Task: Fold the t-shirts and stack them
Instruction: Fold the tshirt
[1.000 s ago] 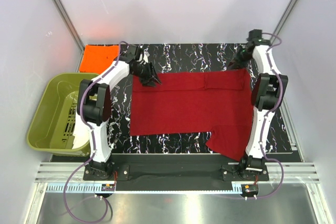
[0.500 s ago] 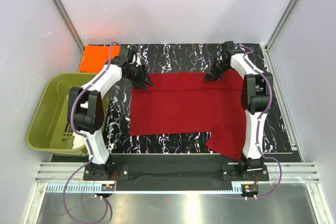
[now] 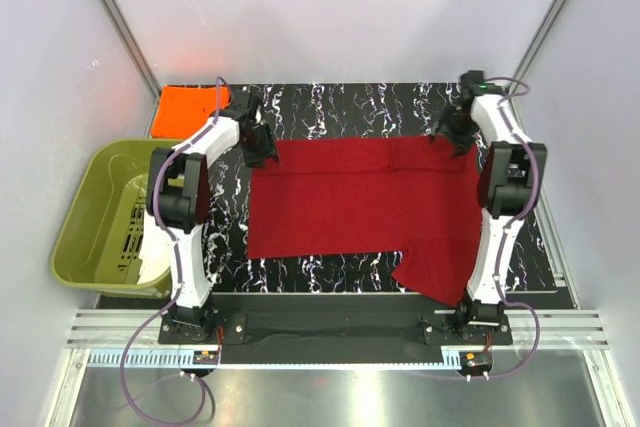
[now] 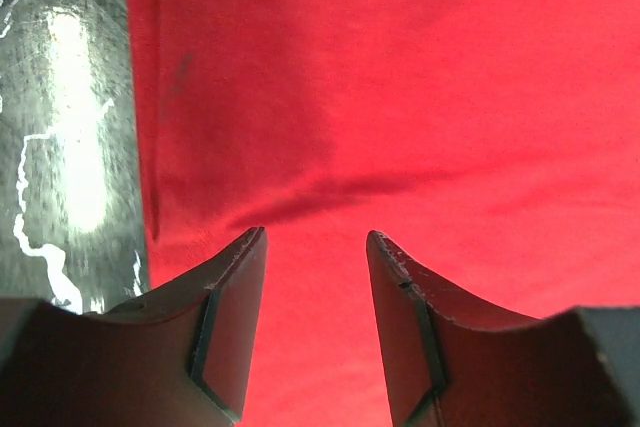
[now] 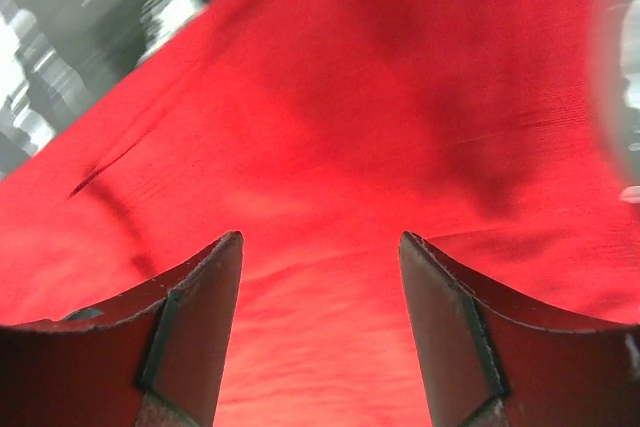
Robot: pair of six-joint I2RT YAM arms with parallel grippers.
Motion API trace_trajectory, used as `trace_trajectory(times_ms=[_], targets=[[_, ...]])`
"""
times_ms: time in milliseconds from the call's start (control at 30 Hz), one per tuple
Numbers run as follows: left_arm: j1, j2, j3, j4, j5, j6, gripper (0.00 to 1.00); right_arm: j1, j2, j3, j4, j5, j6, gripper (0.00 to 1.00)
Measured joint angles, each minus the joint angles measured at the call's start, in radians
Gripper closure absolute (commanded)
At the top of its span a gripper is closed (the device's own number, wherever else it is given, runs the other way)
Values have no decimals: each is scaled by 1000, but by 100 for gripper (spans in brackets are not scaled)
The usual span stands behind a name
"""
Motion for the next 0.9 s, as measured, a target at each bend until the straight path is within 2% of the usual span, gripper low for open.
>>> trace_trajectory(times_ms=[167, 467, 667, 833, 900], targets=[[15, 78, 22, -10, -12, -21, 48, -106, -5, -23, 19, 32, -36, 28], [63, 179, 173, -23, 18, -64, 48, -71, 83, -16, 102, 33, -61, 27], [93, 253, 281, -25, 76, -74, 48, -68, 177, 142, 96, 39, -62, 27], [102, 290, 346, -27, 92, -73, 45, -69, 306, 374, 50, 37, -61, 26], [100, 291, 351, -32, 88, -65, 41, -69, 349, 456, 28, 36, -58, 19]])
